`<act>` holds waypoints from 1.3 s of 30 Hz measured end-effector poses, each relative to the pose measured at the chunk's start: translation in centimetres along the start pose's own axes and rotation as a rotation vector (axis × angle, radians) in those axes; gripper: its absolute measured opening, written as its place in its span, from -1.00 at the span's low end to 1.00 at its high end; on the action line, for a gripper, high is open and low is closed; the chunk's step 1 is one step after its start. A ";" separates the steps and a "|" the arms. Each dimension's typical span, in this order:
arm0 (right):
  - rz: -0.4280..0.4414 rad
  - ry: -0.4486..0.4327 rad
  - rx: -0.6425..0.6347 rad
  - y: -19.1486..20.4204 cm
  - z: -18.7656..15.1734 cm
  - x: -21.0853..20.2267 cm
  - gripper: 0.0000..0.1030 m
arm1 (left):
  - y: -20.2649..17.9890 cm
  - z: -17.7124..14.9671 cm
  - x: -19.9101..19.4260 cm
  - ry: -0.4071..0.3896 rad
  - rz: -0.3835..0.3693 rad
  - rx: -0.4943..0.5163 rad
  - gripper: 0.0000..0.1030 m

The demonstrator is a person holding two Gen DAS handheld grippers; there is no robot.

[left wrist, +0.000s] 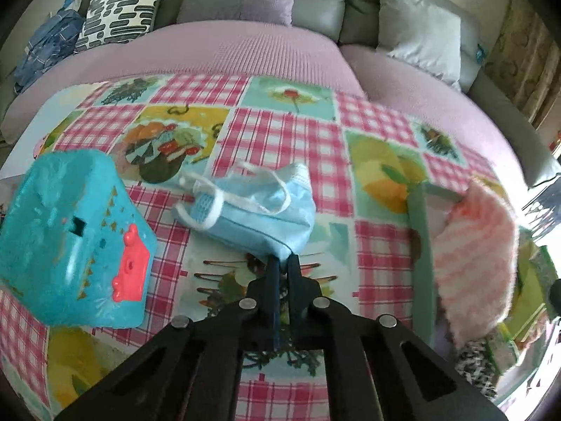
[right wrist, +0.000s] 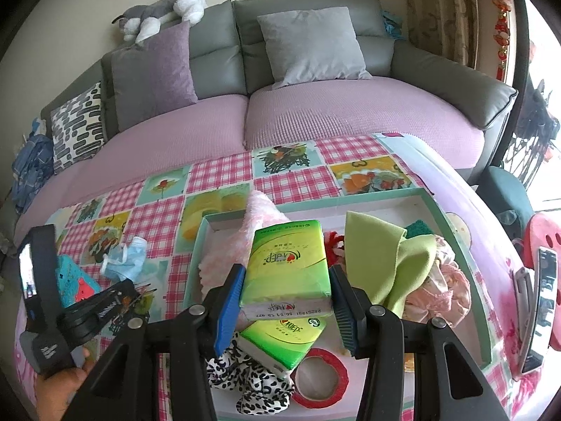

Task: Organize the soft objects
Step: 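Hold the tissue packet in the right gripper while the left gripper grasps the blue face mask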

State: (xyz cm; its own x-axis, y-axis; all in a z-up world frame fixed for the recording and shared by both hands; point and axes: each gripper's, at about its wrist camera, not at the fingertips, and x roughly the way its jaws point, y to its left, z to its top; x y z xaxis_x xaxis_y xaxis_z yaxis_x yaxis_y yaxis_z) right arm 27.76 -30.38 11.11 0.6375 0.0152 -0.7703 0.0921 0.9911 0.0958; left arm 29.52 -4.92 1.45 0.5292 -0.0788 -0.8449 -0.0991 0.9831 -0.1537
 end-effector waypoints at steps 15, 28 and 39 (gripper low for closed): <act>-0.043 -0.045 0.055 -3.1 0.2 -2.2 -0.01 | -4.3 -0.3 -7.6 -0.158 -0.152 0.126 -0.94; -0.037 -0.031 0.081 -4.4 -0.1 -2.0 -0.01 | -2.9 0.5 -1.9 -0.072 0.037 0.128 -0.02; -0.031 -0.019 0.088 -4.4 -0.2 -1.3 -0.01 | -3.6 -0.8 2.0 0.011 0.126 0.213 0.01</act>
State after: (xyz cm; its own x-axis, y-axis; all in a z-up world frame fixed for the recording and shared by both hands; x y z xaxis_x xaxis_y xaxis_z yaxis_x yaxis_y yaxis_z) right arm 26.37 -34.77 11.58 0.6474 -0.0190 -0.7620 0.1787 0.9756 0.1275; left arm 30.27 -8.72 -0.14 0.5142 0.0462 -0.8564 0.0165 0.9978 0.0638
